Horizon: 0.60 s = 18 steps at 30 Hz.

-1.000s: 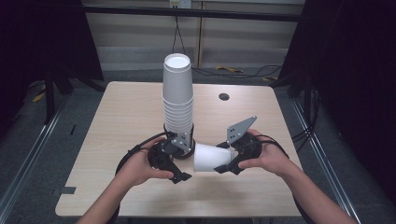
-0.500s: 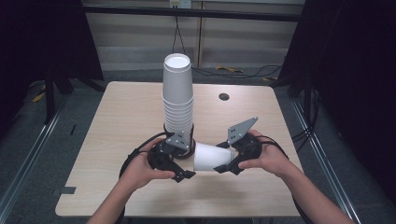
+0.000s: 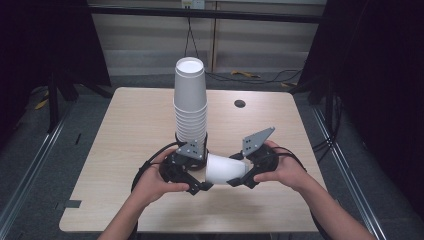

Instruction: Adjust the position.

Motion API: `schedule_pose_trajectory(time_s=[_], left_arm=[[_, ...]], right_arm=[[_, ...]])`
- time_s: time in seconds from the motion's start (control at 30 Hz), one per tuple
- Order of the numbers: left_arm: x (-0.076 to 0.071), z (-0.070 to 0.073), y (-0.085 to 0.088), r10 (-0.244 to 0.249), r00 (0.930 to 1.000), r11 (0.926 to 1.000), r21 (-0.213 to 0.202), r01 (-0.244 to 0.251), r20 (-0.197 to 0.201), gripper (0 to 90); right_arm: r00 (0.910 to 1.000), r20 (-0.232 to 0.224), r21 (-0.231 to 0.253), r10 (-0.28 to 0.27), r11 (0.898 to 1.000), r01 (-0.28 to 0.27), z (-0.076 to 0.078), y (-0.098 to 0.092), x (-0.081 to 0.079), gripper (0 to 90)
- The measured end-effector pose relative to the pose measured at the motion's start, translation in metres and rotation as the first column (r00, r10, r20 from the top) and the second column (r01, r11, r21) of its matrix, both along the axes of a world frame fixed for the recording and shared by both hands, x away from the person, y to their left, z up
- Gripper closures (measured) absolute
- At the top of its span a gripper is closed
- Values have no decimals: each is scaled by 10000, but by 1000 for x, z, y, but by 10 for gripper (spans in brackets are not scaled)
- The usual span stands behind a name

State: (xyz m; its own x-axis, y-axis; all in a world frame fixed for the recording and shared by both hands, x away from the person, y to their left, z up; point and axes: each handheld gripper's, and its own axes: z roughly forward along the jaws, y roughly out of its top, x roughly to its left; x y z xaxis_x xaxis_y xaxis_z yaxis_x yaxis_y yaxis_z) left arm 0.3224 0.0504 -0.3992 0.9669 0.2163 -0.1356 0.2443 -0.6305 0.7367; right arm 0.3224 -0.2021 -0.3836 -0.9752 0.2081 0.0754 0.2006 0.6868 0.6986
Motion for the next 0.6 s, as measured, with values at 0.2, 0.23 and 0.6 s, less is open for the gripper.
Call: schedule_pose_trajectory(time_s=[0.2,0.23,0.6], left_arm=[[1,-2,0,-67,10000,9996,-283,65,-46,154],[1,-2,-1,-102,9999,9995,-304,100,-49,153],[1,0,-2,-126,9999,9998,-148,127,35,109]], right_arm=[[9997,-14,86,244,9997,-244,1,3,-1,225],[9996,-40,135,284,9995,-283,1,3,-1,225],[9992,66,171,390,9991,-391,1,3,-3,226]])
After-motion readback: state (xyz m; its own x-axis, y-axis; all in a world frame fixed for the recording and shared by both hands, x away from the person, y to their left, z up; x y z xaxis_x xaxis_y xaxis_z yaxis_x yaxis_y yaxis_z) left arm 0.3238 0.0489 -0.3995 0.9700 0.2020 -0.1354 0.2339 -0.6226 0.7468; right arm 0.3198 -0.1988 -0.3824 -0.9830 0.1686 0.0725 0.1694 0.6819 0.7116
